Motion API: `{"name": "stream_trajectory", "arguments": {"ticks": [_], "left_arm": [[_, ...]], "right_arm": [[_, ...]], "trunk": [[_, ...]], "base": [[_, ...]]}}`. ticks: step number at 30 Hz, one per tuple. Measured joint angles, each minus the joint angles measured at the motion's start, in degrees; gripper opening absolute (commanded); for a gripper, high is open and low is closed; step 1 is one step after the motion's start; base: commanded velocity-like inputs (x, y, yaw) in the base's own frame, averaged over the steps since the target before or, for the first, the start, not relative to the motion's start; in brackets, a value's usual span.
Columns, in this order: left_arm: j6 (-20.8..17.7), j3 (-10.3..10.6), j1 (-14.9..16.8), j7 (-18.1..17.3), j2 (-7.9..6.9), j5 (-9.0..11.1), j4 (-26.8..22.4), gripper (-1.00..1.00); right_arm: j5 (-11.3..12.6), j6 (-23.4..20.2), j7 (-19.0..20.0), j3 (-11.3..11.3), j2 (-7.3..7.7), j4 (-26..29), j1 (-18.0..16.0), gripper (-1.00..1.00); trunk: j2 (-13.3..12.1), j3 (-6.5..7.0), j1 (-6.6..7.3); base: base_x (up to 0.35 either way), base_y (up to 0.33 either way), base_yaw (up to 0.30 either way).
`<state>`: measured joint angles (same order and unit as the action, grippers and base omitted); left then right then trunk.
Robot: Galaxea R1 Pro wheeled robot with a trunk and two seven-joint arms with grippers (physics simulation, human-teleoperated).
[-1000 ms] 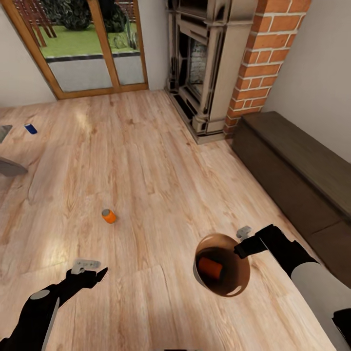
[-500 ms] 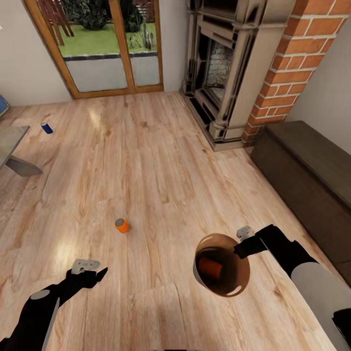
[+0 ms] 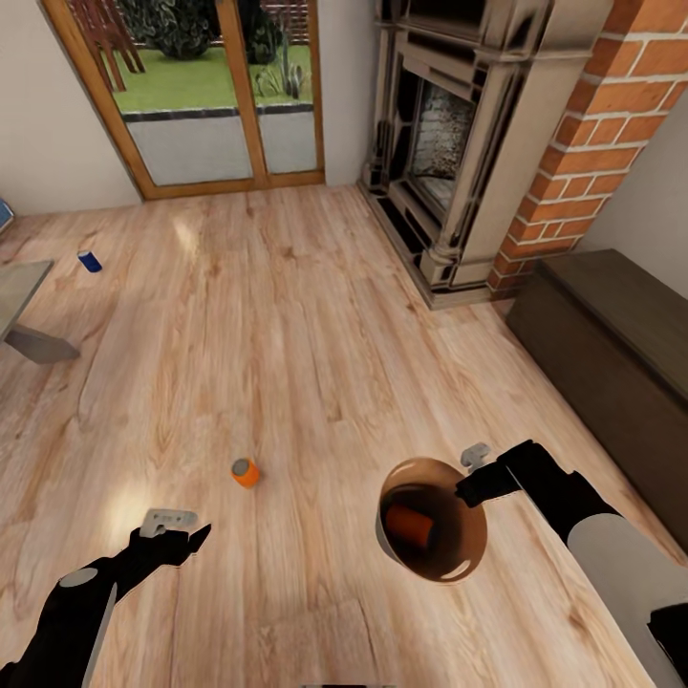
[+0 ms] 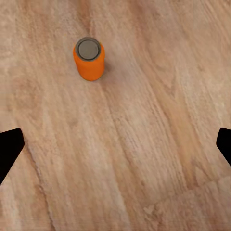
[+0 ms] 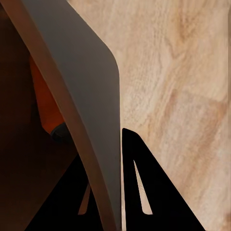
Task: Put the three can of soda from the living room inside the tash can in the kitchen.
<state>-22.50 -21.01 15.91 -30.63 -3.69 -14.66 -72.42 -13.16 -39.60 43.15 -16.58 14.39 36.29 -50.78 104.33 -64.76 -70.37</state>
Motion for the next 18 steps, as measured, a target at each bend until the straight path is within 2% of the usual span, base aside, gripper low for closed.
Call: {"name": "stream_trajectory", "arguments": {"ticks": [18], "left_arm": [[-0.3, 0.0, 0.0, -0.1, -0.01, 0.0, 0.0, 1.0]], "right_arm": [[0.0, 0.0, 0.0, 0.0, -0.14, 0.0, 0.0, -1.0]], "trunk": [[0.0, 0.0, 0.0]], "base": [[0.304, 0.116, 0.0]]}}
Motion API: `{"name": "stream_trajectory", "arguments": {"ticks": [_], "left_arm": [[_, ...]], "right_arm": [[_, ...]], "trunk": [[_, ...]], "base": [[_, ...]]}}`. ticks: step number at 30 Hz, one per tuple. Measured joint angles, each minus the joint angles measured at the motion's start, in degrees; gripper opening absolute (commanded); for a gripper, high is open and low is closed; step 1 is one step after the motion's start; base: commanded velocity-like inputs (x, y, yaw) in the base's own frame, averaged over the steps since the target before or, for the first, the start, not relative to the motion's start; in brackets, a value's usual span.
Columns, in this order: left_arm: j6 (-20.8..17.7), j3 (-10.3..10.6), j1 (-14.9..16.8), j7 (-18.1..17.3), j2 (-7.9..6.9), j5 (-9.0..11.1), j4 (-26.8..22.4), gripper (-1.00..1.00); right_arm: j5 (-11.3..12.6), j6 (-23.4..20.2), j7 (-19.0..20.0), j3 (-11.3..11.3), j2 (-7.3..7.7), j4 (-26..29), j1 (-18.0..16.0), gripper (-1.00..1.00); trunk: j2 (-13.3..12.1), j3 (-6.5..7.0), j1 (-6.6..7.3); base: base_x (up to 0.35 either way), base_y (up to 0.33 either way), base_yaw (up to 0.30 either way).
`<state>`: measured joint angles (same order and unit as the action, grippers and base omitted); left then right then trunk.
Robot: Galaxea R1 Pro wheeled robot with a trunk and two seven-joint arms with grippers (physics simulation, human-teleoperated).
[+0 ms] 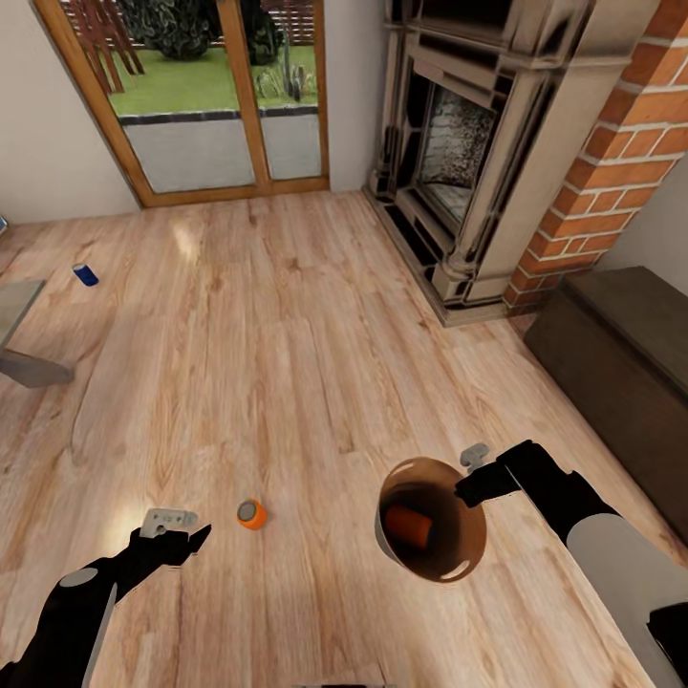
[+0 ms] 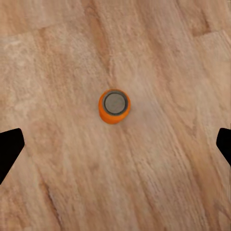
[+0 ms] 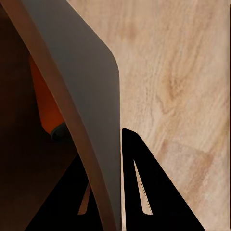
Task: Put the three can of soda from the living room inside the tash can in the kitchen.
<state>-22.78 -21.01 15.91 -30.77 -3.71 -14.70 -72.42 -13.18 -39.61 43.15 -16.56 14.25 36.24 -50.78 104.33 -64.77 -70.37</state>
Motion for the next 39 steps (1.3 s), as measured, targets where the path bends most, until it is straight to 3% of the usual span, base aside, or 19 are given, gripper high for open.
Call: {"name": "stream_trajectory", "arguments": {"ticks": [9, 16, 18, 19, 21, 23, 25, 28, 32, 34, 37, 39], "left_arm": [[-3.8, 0.0, 0.8, 0.2, 0.22, 0.3, -0.7, 1.0], [-6.0, 0.2, 1.2, 0.3, 3.65, 0.2, -1.0, 1.0], [-6.3, 0.4, 1.2, 0.3, 4.25, 0.2, -1.7, 1.0], [-6.4, 1.4, 1.2, 0.2, 4.6, 0.1, -1.8, 1.0], [-6.3, 2.3, 1.1, 0.3, 4.76, 0.1, -1.8, 1.0], [-6.4, 3.2, 1.1, 0.4, 4.87, 0.1, -1.9, 1.0], [-6.4, 3.7, 1.0, 0.5, 4.9, 0.1, -1.9, 1.0], [-6.2, 3.9, 1.0, 0.5, 4.83, 0.1, -1.9, 1.0], [-5.5, 4.0, 1.0, 0.5, 4.65, 0.1, -1.7, 1.0], [-5.4, 4.0, 1.0, 0.5, 4.64, 0.1, -1.8, 1.0], [-4.7, 4.1, 1.0, 0.5, 4.76, 0.0, -1.8, 1.0], [-4.3, 4.1, 1.0, 0.5, 4.73, 0.1, -1.7, 1.0]], "right_arm": [[0.3, -0.1, 0.0, 0.0, -0.09, -0.1, 0.0, -1.0], [0.2, -0.2, 0.0, 0.6, 0.04, -0.1, 0.0, -1.0], [0.6, -2.5, 0.0, 0.8, 0.19, -0.1, -0.1, -1.0], [0.9, -5.7, 0.1, 0.9, 0.49, 0.0, -0.2, -1.0], [-0.8, -6.9, 0.0, 0.8, 0.7, 0.0, -0.3, -1.0], [-0.2, -9.8, 0.0, 0.8, 1.21, 0.0, -1.0, -1.0], [0.7, -13.5, 0.1, 1.0, 2.49, 0.1, -3.2, -1.0], [-1.2, -16.3, 0.3, 0.9, 3.82, 0.0, -5.8, -1.0], [0.0, -19.7, 0.8, 0.8, 5.18, -0.1, -9.3, -1.0], [0.0, -19.8, 0.8, 0.9, 5.38, 0.1, -10.8, -1.0], [-1.0, -19.2, 1.3, 0.7, 5.73, 0.0, -15.7, -1.0], [0.4, -19.7, 2.5, 0.7, 5.92, 0.0, -18.1, -1.0]], "trunk": [[0.0, 0.0, 0.0], [0.0, 0.0, 0.0], [0.0, 0.0, 0.0], [0.0, 0.01, 0.0], [0.0, 0.0, 0.0], [0.0, 0.0, 0.0], [0.0, 0.01, 0.01], [0.0, 0.01, 0.0], [0.0, 0.0, 0.0], [0.0, 0.01, 0.0], [0.0, 0.01, 0.01], [0.0, 0.01, 0.0]], "base": [[0.307, 0.11, 0.0], [0.313, 0.095, 0.0], [0.317, 0.073, 0.0], [0.318, 0.052, 0.0], [0.313, 0.034, 0.0], [0.25, 0.017, 0.0], [0.111, 0.007, 0.0], [0.053, 0.003, 0.0], [0.019, 0.001, 0.0], [0.008, 0.0, 0.0], [0.002, 0.0, 0.0], [0.001, 0.0, 0.0]]}}
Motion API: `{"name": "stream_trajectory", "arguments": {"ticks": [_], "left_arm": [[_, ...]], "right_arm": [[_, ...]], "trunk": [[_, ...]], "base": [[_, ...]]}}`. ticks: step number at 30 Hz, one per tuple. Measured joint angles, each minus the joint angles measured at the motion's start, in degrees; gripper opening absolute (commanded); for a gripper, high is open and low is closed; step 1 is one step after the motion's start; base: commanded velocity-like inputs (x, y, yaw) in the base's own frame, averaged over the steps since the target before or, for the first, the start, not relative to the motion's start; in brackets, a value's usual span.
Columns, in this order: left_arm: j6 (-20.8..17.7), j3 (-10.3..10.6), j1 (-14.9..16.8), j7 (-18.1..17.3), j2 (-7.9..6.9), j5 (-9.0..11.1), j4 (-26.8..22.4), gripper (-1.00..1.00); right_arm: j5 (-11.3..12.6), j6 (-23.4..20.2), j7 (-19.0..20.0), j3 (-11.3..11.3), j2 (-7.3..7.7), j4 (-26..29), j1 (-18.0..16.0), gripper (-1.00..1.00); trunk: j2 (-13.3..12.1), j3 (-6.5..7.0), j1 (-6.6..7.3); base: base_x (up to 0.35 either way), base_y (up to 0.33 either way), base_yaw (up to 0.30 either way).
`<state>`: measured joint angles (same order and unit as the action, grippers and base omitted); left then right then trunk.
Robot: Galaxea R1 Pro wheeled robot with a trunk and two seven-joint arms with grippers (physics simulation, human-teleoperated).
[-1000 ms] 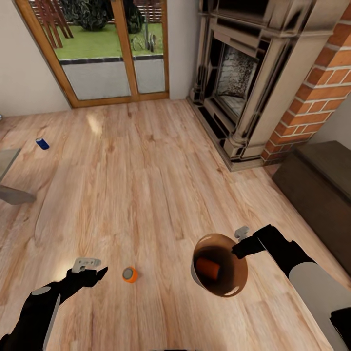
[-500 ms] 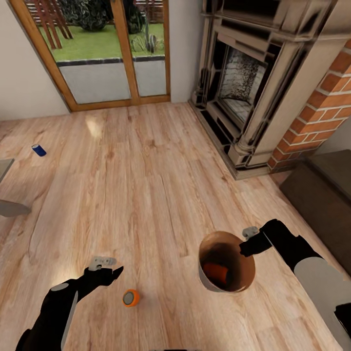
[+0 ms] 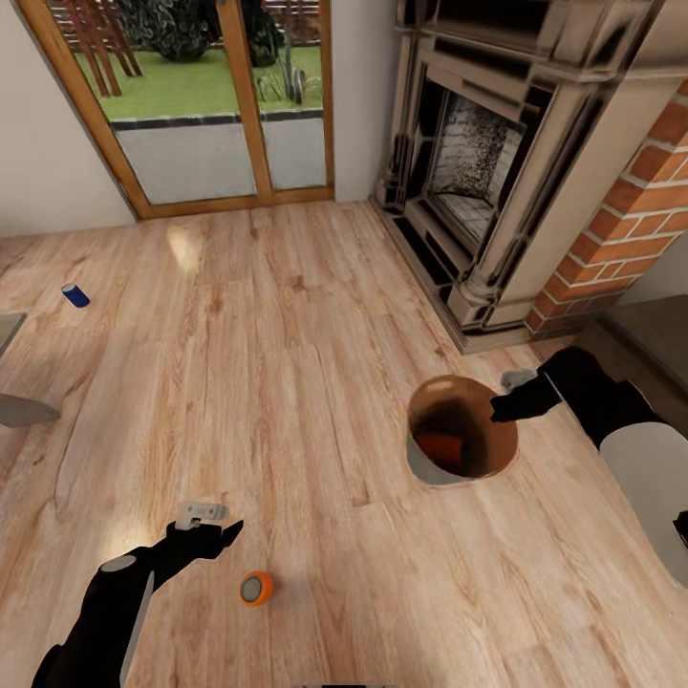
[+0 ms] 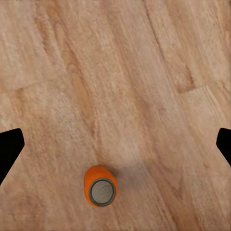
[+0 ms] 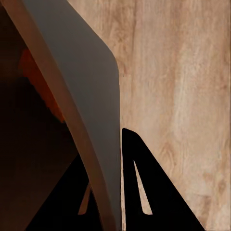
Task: Put the three can of soda from the living room inside the tash can in the kitchen.
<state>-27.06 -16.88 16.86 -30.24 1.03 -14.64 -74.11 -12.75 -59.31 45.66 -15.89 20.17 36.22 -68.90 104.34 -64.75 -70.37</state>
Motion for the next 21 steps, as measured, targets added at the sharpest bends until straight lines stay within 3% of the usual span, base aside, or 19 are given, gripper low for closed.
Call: {"name": "stream_trajectory", "arguments": {"ticks": [2, 6, 9, 12, 14, 21], "left_arm": [[0.3, 0.0, 0.0, 0.0, -0.03, -0.1, 0.1, 1.0], [1.2, 0.0, 0.0, 0.0, -0.01, -0.3, 0.2, 1.0], [1.6, -0.1, 0.0, 0.0, -0.02, -0.4, 0.2, 1.0], [1.9, -0.1, 0.0, 0.0, -0.11, -0.5, 0.9, 1.0], [1.9, -0.1, 0.0, 0.0, -0.17, -0.4, 2.0, 1.0], [1.9, -0.2, 0.0, 0.0, -0.25, -0.6, 6.2, 1.0]], "right_arm": [[1.4, -0.7, 0.6, -0.2, 0.44, -0.1, -1.8, -1.0], [-1.3, -0.1, 0.8, -0.4, 2.29, -1.1, -6.9, -1.0], [-0.8, 0.2, 0.8, -0.2, 3.14, -2.2, -10.4, -1.0], [0.3, -0.5, 1.0, -0.4, 3.54, -7.3, -15.0, -1.0], [-0.9, -0.2, 0.9, -0.7, 3.64, -10.0, -16.9, -1.0], [-3.7, -0.3, 1.0, -2.0, 3.53, -12.8, -19.1, -1.0]], "trunk": [[0.8, -0.38, -0.44], [2.4, -1.27, -1.32], [3.6, -2.02, -1.98], [4.8, -2.82, -2.63], [5.6, -3.35, -3.08], [8.4, -5.23, -4.62]], "base": [[0.0, 0.0, 0.0], [0.0, 0.0, 0.0], [0.0, 0.0, 0.0], [0.0, 0.0, 0.0], [0.0, 0.0, 0.0], [0.0, 0.0, 0.0]]}}
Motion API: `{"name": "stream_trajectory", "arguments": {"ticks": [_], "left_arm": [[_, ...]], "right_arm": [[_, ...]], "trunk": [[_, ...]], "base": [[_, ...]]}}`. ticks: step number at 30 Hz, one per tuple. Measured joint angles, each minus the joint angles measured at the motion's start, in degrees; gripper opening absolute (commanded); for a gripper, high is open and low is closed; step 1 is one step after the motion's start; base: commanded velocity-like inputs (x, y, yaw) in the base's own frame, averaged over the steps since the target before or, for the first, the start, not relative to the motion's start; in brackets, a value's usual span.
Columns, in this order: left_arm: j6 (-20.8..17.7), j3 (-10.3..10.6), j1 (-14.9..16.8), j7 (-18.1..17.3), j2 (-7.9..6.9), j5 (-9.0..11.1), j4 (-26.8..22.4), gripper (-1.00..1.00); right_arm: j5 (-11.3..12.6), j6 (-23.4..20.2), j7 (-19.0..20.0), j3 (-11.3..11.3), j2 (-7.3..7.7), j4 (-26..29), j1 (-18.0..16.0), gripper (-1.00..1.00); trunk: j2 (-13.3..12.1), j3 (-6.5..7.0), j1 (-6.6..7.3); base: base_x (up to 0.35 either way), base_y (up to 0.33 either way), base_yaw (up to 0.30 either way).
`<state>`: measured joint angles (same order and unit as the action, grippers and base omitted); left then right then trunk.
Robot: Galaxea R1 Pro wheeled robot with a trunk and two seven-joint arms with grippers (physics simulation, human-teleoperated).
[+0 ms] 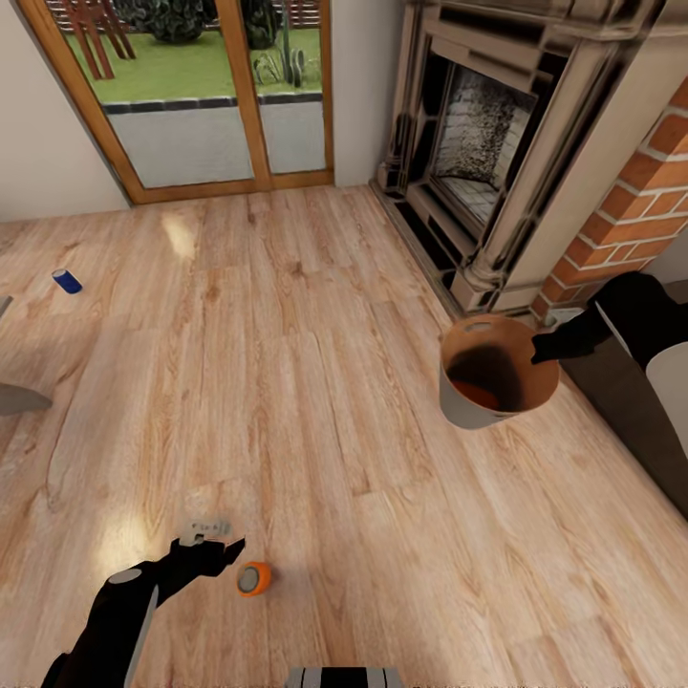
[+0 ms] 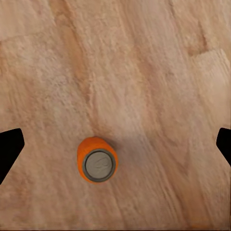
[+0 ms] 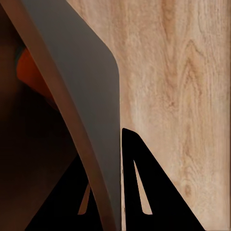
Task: Put the three can of soda from the living room inside the tash can in the kitchen.
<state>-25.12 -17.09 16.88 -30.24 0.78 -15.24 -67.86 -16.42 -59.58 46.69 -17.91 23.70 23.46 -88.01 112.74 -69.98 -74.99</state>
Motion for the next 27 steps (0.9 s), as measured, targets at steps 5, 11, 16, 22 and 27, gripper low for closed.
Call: {"name": "stream_trajectory", "arguments": {"ticks": [5, 11, 16, 22, 27], "left_arm": [[-0.1, 0.0, 0.0, 0.0, -0.02, -0.2, 2.2, 1.0], [-0.1, 0.0, 0.0, 0.1, -0.07, 0.0, 2.7, 1.0], [0.0, -0.1, 0.0, 0.0, -0.08, 0.6, 2.7, 1.0], [-0.1, -0.1, 0.1, 0.1, -0.08, 0.5, 2.8, 1.0], [-0.1, -0.1, 0.0, 0.1, -0.08, 0.6, 2.8, 1.0]], "right_arm": [[-0.3, -0.1, 0.0, -0.2, -0.3, -0.3, -0.3, -1.0], [-0.7, 0.0, 0.0, -0.3, -0.26, -0.4, -0.4, -1.0], [-0.4, -0.1, 0.0, -0.6, -0.11, -0.4, -0.4, -1.0], [-0.9, 0.1, 0.0, -0.9, -0.11, -0.4, -0.3, -1.0], [-0.4, -0.1, 0.0, -1.1, -0.07, -0.4, -0.3, -1.0]], "trunk": [[2.0, -1.34, -1.1], [4.0, -2.77, -2.2], [4.0, -3.21, -2.2], [4.0, -3.53, -2.2], [4.0, -3.57, -2.2]], "base": [[0.0, 0.0, 0.0], [0.0, 0.0, 0.0], [0.011, 0.0, 0.0], [0.197, 0.082, 0.0], [0.216, 0.153, 0.0]]}}
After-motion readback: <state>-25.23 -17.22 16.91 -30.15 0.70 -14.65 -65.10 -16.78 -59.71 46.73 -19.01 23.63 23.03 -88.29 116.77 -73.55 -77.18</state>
